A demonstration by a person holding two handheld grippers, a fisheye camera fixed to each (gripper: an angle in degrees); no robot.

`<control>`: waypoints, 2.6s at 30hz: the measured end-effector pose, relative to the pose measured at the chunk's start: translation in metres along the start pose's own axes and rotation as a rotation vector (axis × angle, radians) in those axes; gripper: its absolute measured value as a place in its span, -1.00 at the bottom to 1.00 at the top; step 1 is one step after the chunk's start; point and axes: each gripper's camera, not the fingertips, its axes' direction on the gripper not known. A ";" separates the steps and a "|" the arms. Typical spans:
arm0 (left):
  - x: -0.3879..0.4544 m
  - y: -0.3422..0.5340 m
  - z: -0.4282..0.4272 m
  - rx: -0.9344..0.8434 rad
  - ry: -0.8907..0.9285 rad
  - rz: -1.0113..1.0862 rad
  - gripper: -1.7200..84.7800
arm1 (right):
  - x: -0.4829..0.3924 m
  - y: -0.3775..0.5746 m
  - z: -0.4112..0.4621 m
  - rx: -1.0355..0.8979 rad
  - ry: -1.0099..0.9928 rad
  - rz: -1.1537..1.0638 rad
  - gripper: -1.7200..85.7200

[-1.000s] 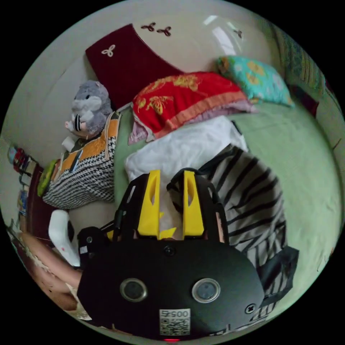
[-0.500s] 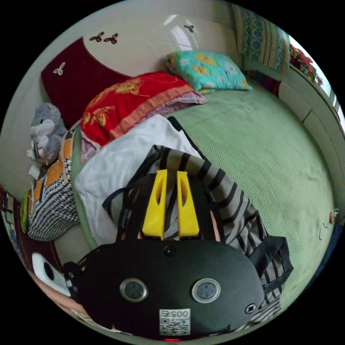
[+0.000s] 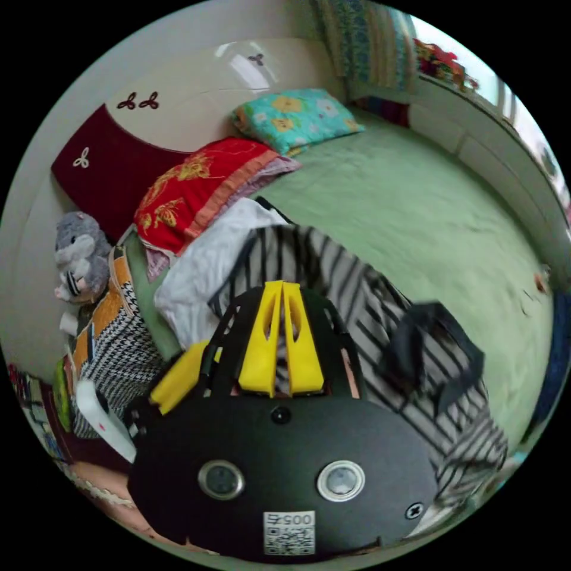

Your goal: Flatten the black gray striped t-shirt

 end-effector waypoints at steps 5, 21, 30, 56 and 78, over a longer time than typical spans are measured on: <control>0.092 0.013 -0.014 -0.192 0.018 0.172 -0.95 | 0.060 0.141 -0.066 0.016 0.194 0.350 -0.98; 0.343 0.082 0.045 -0.229 -0.264 0.473 -0.98 | 0.174 0.257 -0.075 -0.164 0.189 0.644 -0.98; 0.373 0.091 0.077 -0.220 -0.257 0.423 -0.97 | 0.162 0.259 -0.072 -0.147 0.264 0.623 -0.99; 0.383 0.097 0.157 -0.279 -0.153 0.337 -0.97 | 0.094 0.244 -0.077 -0.100 0.386 0.502 -0.99; 0.373 0.096 0.199 -0.295 -0.145 0.351 -0.97 | 0.084 0.245 -0.070 -0.104 0.309 0.492 -0.99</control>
